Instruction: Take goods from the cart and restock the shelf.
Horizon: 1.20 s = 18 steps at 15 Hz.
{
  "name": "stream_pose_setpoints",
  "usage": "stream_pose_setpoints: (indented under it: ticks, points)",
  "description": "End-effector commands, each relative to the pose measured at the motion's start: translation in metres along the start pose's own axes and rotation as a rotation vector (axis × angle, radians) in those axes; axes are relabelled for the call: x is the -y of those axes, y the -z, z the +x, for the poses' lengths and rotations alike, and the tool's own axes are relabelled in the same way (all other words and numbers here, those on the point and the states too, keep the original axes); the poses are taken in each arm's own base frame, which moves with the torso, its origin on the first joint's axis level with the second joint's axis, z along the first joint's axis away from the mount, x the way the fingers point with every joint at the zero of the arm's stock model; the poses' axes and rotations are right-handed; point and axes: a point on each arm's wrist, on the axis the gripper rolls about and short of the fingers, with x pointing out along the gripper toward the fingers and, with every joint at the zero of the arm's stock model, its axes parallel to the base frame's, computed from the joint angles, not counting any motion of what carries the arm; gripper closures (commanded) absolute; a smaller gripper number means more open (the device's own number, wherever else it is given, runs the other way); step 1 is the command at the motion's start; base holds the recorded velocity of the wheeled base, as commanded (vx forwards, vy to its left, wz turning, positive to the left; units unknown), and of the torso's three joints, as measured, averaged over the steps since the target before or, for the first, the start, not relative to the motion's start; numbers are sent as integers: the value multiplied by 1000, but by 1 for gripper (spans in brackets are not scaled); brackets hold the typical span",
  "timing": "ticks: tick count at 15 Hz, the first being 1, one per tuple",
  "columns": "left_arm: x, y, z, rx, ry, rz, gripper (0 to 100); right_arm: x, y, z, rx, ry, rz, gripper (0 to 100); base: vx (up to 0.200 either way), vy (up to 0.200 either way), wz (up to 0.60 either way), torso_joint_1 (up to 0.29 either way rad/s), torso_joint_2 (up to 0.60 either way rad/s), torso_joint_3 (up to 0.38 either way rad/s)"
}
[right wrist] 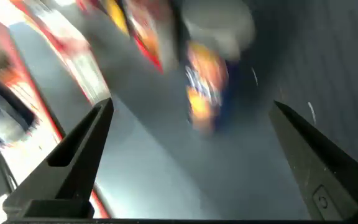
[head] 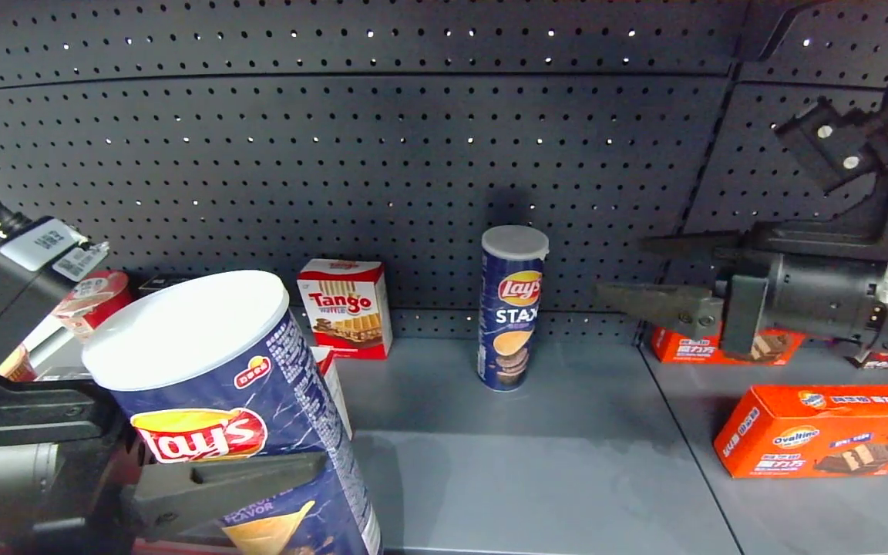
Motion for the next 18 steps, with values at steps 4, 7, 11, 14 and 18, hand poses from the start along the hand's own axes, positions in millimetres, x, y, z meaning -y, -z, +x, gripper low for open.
stream_pose_setpoints:
  ticks: [4,7,11,14,18]
  points:
    - [0,2,0,-4,4,-6,100,26,24,40,23,-139,-49,0,0,0,0,0,0,0]
    - [0,1,0,-1,5,-4,100,32,32,46,6,-154,-73,0,0,0,0,0,0,0]
    - [1,-1,0,6,21,1,100,40,41,54,-21,-146,-58,0,0,0,0,0,0,0]
    - [1,-2,0,8,26,2,100,46,52,61,-53,-138,-39,0,0,0,0,0,0,0]
    - [1,-2,0,8,35,1,100,60,69,77,-79,-128,-20,0,0,0,0,0,0,0]
